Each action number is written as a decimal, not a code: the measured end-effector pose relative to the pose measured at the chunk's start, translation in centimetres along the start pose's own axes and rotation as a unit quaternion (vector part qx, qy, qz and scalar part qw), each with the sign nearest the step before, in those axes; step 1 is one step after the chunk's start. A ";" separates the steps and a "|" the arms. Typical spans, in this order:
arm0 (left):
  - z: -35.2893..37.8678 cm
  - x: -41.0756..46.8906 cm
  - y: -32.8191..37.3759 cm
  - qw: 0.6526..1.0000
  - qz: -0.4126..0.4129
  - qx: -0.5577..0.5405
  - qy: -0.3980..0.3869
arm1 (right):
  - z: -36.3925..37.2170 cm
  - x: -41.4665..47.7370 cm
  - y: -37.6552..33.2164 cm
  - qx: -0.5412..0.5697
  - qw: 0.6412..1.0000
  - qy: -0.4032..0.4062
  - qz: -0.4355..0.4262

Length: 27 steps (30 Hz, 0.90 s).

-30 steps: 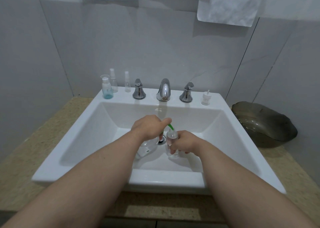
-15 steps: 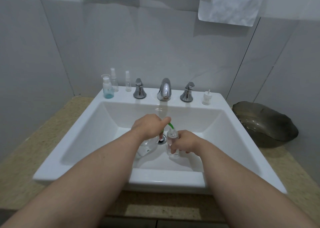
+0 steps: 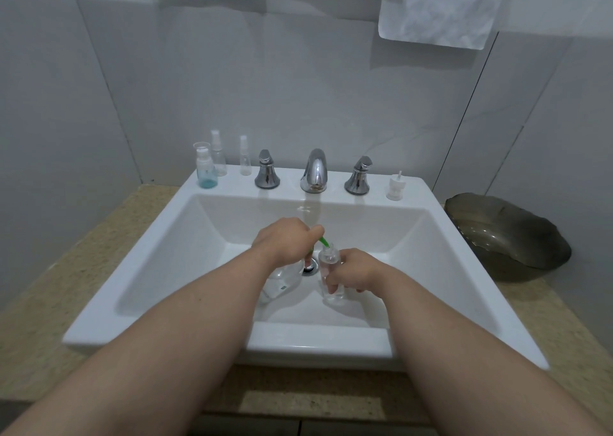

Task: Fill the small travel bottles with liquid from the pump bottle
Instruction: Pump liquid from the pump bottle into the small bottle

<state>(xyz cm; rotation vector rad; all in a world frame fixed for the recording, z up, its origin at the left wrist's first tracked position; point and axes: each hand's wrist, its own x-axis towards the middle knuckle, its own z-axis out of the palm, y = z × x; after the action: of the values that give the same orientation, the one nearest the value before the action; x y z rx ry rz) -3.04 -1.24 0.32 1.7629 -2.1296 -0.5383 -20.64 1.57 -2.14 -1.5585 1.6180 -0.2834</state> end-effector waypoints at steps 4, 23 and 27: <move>0.0 -0.2 -0.1 1.000 -0.007 -0.019 -0.002 | 0.0 -0.1 0.0 0.000 1.000 -0.002 0.002; -0.1 -0.2 0.2 1.000 -0.013 -0.014 -0.010 | 0.0 -0.2 -0.1 0.004 1.000 -0.006 -0.007; -0.1 -0.1 0.1 1.000 -0.008 -0.014 -0.011 | 0.0 -0.2 -0.2 0.002 1.000 -0.010 -0.005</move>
<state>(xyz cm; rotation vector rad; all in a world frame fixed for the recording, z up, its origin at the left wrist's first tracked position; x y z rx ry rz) -3.07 -1.14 0.51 1.7688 -2.1143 -0.5905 -20.50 1.76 -1.93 -1.5632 1.5934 -0.2753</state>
